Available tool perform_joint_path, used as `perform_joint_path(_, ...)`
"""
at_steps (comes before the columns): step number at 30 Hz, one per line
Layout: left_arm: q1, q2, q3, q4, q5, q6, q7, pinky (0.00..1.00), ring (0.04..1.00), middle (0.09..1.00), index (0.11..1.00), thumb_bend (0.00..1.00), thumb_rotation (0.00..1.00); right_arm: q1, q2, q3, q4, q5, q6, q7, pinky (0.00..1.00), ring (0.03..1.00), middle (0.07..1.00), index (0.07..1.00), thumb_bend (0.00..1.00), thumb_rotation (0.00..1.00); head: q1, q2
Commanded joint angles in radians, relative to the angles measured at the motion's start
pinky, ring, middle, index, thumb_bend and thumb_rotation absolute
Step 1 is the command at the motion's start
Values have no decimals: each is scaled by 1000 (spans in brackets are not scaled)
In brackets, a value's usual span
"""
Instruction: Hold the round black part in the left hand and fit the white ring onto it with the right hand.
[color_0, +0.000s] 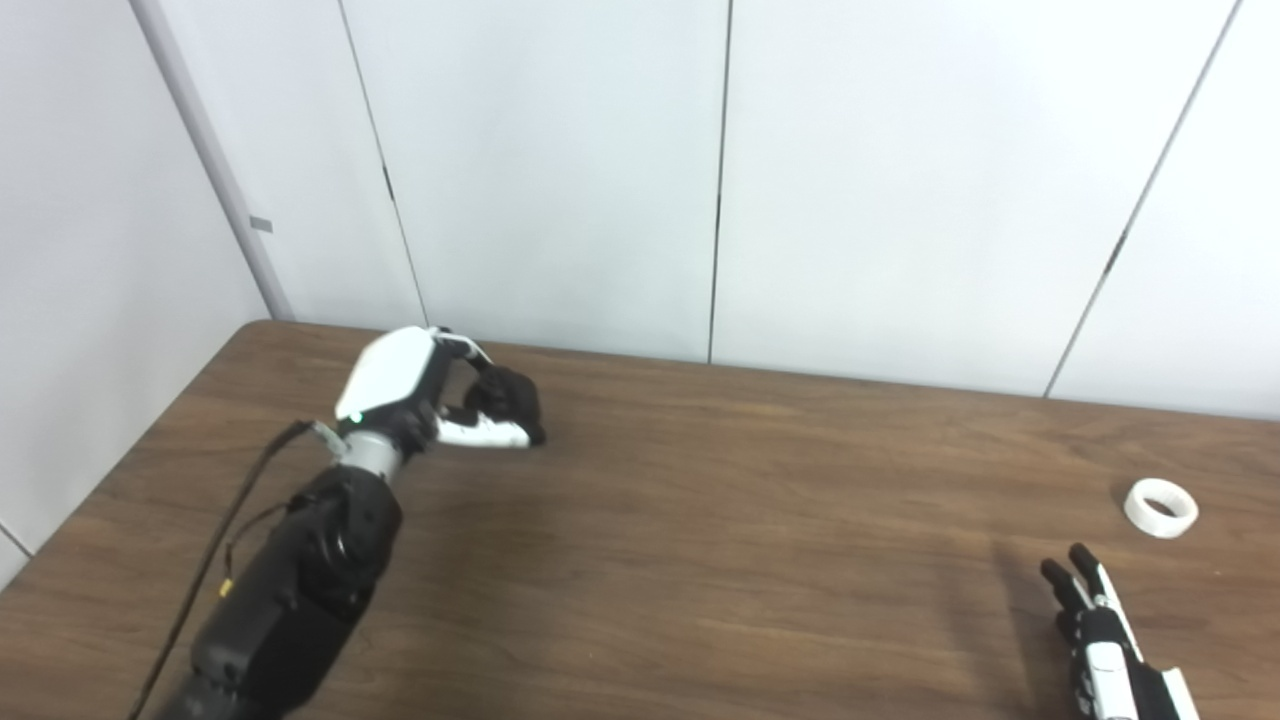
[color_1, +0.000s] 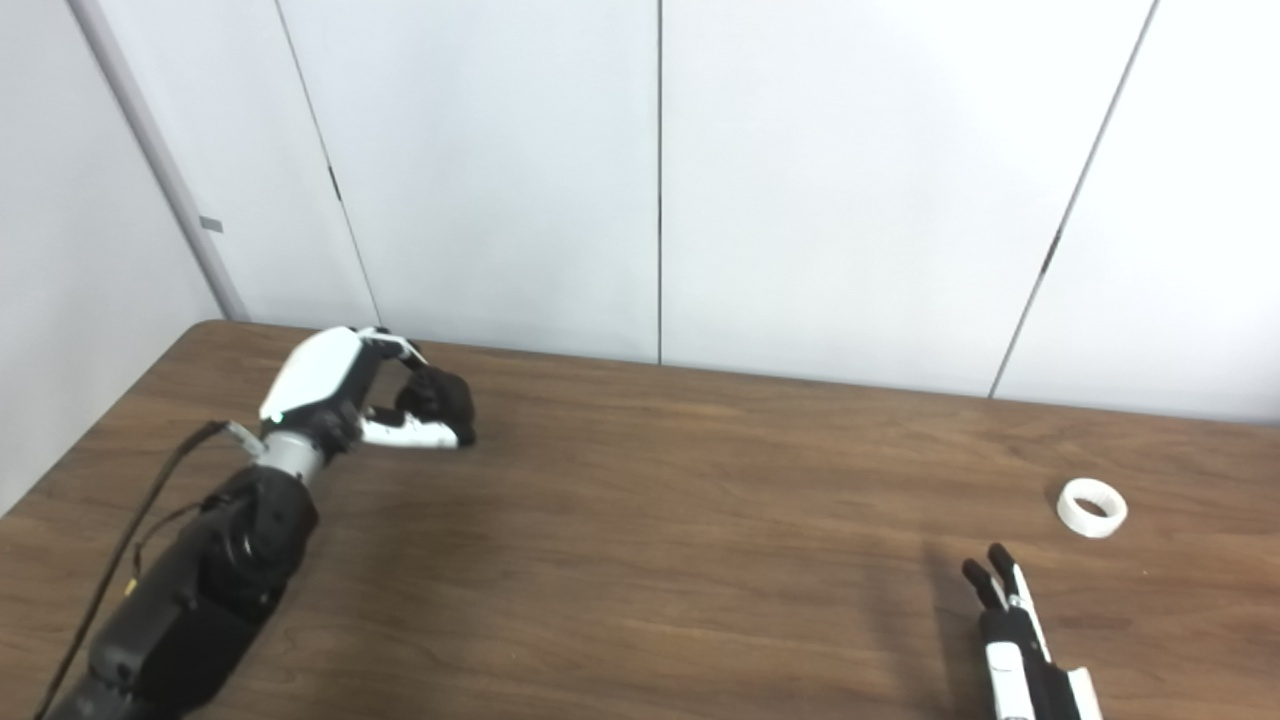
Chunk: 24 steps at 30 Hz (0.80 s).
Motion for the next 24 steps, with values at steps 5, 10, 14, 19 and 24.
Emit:
perform_joint_path(5,11,-2,-40,-131,94,-56,-12,1000,930,820,484,524,52,4,12,7,-16,-3,-40,-6,1000,977,934,968,484,1000,-17,7)
perform_joint_path(10,32,-17,-84,-178,166,-105,-31,1000,923,811,484,525,56,1,16,13,-16,-15,-38,-13,1000,976,932,962,507,1000,-38,16)
perform_joint_path(14,49,-43,-105,-211,213,-135,-39,1000,915,802,484,525,57,-2,21,18,-23,-18,-30,-19,1000,981,927,959,490,1000,-52,23)
perform_joint_path(19,82,-89,-116,-248,236,-178,-48,1000,906,799,483,524,54,-8,25,22,-24,-32,-27,-29,1000,969,927,961,474,1000,-77,36)
perform_joint_path(24,119,-137,-132,-281,274,-204,-60,1000,895,793,483,525,54,-14,28,26,-28,-39,-16,-35,1000,958,922,960,489,1000,-99,47)
